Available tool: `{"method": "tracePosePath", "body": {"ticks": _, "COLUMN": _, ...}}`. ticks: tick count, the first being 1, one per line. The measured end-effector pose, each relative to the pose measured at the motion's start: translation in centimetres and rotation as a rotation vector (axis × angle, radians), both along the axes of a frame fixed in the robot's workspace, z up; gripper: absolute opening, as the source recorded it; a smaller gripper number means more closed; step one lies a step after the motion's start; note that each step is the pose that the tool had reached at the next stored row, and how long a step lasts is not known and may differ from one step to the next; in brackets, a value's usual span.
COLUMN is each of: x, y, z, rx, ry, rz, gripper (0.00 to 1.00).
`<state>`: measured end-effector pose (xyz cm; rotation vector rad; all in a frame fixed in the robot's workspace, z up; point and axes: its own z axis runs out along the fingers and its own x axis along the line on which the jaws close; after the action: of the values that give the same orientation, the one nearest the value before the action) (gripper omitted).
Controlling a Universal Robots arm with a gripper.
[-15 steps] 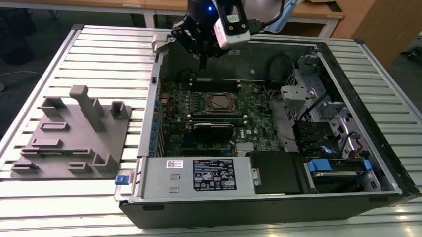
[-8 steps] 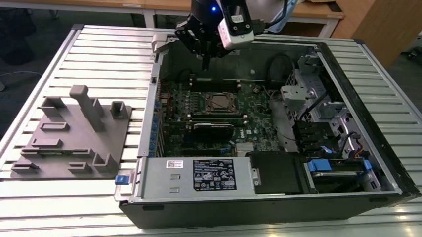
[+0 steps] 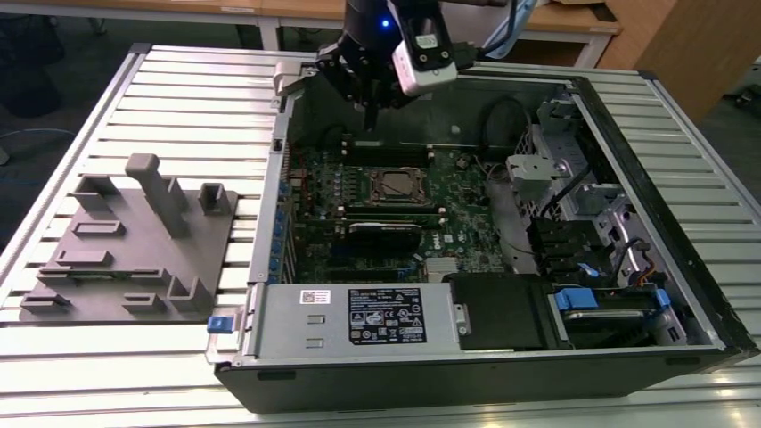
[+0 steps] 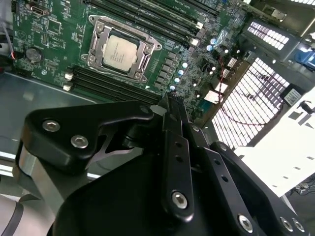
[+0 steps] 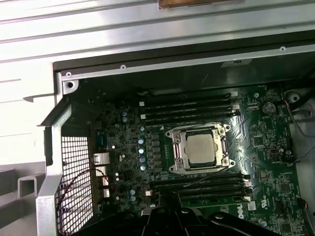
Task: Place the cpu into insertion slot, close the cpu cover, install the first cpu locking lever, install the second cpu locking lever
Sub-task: 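Install the second cpu locking lever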
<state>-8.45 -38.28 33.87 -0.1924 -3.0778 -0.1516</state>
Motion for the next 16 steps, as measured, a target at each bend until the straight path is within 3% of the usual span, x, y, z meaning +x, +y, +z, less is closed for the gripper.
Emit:
{"method": "tracePosePath", "body": {"ticks": 8, "x": 0.00, "y": 0.00, "z": -0.79, "rx": -0.0001, "ry": 0.0000, "rz": 0.000, "gripper": 0.11}}
{"method": "tracePosePath", "body": {"ticks": 12, "x": 0.01, "y": 0.00, "z": -0.84, "rx": -0.0001, "ry": 0.0001, "rz": 0.000, "gripper": 0.11}}
{"method": "tracePosePath", "body": {"ticks": 16, "x": 0.58, "y": 0.00, "z": -0.90, "rx": 0.0000, "ry": 0.0000, "rz": 0.000, "gripper": 0.11}}
